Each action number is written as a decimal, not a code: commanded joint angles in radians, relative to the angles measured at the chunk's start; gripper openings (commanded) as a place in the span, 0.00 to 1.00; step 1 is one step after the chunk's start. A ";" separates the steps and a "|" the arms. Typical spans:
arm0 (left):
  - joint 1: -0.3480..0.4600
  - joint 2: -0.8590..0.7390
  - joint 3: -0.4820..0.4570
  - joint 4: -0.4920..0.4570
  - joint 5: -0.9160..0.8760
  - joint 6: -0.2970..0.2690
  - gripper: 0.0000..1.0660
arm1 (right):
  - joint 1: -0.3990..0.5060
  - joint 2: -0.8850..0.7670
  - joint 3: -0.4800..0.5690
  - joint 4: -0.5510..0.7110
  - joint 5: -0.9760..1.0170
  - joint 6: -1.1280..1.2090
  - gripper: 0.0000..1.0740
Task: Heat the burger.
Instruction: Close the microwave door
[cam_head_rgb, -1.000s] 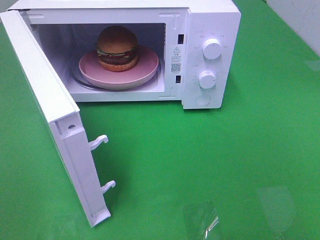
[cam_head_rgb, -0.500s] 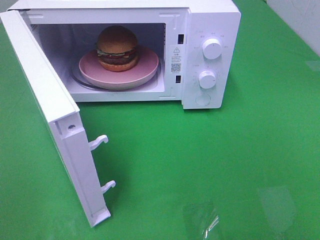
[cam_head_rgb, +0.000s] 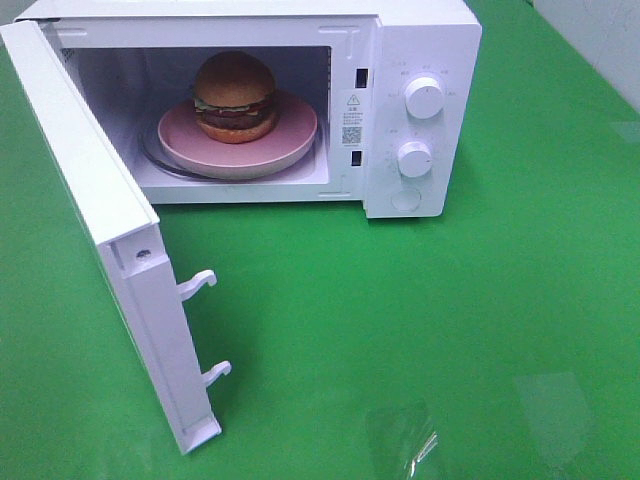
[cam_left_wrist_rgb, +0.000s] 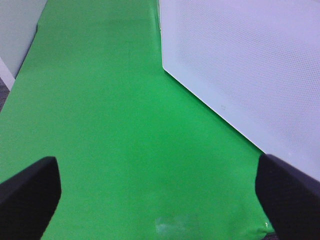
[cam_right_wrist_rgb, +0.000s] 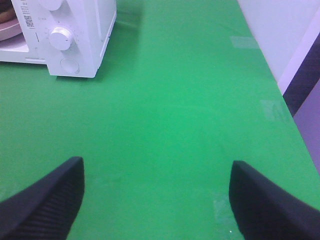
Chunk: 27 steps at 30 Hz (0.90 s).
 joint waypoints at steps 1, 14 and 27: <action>-0.001 -0.015 0.003 -0.004 -0.014 -0.005 0.92 | -0.007 -0.027 0.002 0.003 -0.010 -0.012 0.71; -0.001 0.085 -0.031 -0.008 -0.141 -0.038 0.77 | -0.007 -0.027 0.002 0.003 -0.010 -0.012 0.71; -0.001 0.309 -0.031 -0.011 -0.381 -0.058 0.00 | -0.007 -0.027 0.002 0.003 -0.010 -0.012 0.71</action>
